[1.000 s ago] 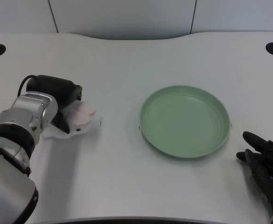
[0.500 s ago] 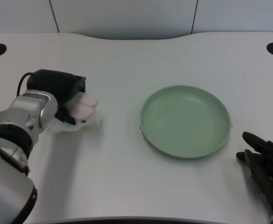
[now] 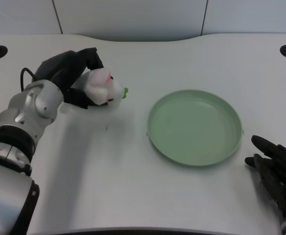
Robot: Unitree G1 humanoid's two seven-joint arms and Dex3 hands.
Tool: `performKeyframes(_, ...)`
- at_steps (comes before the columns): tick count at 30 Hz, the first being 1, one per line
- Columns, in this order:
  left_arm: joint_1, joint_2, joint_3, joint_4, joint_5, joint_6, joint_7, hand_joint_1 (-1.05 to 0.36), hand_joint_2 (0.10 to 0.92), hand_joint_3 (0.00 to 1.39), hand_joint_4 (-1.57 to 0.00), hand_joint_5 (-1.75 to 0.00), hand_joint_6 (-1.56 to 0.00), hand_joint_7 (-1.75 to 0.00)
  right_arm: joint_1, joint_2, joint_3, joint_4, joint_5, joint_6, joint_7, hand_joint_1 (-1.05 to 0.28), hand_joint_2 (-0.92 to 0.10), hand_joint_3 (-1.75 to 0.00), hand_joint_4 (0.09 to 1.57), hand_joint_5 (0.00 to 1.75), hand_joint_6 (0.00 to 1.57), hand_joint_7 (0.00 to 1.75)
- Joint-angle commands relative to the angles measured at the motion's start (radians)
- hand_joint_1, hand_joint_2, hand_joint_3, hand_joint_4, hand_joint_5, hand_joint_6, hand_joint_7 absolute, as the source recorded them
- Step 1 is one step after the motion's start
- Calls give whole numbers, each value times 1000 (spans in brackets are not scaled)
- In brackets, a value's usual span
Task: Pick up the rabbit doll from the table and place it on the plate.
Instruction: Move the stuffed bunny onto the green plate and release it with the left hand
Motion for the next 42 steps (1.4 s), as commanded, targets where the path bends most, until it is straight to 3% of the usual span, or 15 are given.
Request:
performKeyframes(1, -47, -20, 20, -15, -26, -17, -52, -186, 403, 965, -823, -1746, -675, -1746, -8, -15, 1, 7, -1, 13, -2, -264, -921, -316, 713, 825, 921, 3)
performKeyframes(5, -82, -55, -6, -20, 3, -30, -37, -200, 402, 1002, -869, -1746, -723, -1746, -13, -5, -2, 9, 12, 17, 13, -259, -921, -308, 695, 819, 927, 5)
performKeyframes(8, -102, -82, -34, -22, 31, -28, -15, -162, 403, 1035, -912, -1746, -764, -1746, -15, 10, -5, 6, 16, 23, 2, -265, -921, -281, 692, 825, 949, 16)
performKeyframes(12, -118, -143, -64, -23, 52, -47, -18, -120, 390, 1034, -900, -1746, -750, -1746, -14, 24, -3, -5, 21, 24, 8, -306, -921, -245, 654, 953, 968, 23)
performKeyframes(20, -137, -273, -130, -24, 102, -61, -8, -153, 327, 1170, -974, -1746, -806, -1746, -18, 23, 8, -6, 9, 42, -15, -295, -921, -243, 626, 977, 959, 16)
performKeyframes(23, -131, -312, -153, -20, 120, -60, -3, -185, 285, 1255, -985, -1746, -820, -1746, -19, 22, 9, -4, 15, 36, -1, -289, -921, -246, 639, 976, 960, 16)
performKeyframes(27, -126, -336, -168, -14, 131, -48, -6, -221, 309, 1235, -958, -1746, -801, -1746, -15, 21, 18, -10, 3, 42, -13, -292, -921, -259, 628, 955, 951, 10)
performKeyframes(28, -119, -348, -181, -12, 144, -49, 5, -222, 311, 1232, -958, -1746, -801, -1746, -15, 17, 20, -6, 1, 30, -8, -292, -921, -260, 629, 953, 951, 10)
performKeyframes(31, -105, -370, -207, -4, 167, -47, 28, -228, 351, 1131, -979, -1746, -838, -1746, -17, 17, 16, 3, 7, 10, 4, -298, -921, -265, 653, 939, 953, 11)
performKeyframes(34, -105, -372, -217, 2, 175, -34, 36, -234, 387, 1064, -969, -1746, -822, -1746, -19, 21, 10, 10, 14, 7, 7, -299, -921, -260, 660, 917, 958, 13)
performKeyframes(37, -111, -369, -227, 4, 186, -16, 37, -284, 477, 818, -893, -1746, -755, -1746, -16, 22, 10, 9, 17, 2, 15, -286, -921, -264, 655, 896, 951, 10)
performKeyframes(39, -112, -368, -230, 4, 187, -12, 39, -301, 499, 754, -881, -1746, -743, -1746, -16, 21, 10, 9, 18, 1, 20, -285, -921, -267, 654, 891, 948, 8)
performKeyframes(40, -114, -366, -239, 5, 196, -2, 41, -329, 521, 705, -860, -1746, -714, -1746, -16, 22, 7, 7, 25, 3, 32, -288, -921, -269, 656, 890, 947, 7)
performKeyframes(41, -115, -364, -248, 6, 205, 7, 42, -386, 604, 534, -816, -1746, -650, -1746, -16, 24, 1, 6, 37, 10, 48, -294, -921, -274, 658, 891, 945, 6)
performKeyframes(42, -116, -362, -255, 7, 212, 13, 43, -454, 671, 360, -698, -1618, -584, -1581, -17, 26, -3, 4, 44, 16, 56, -294, -921, -275, 659, 891, 946, 7)
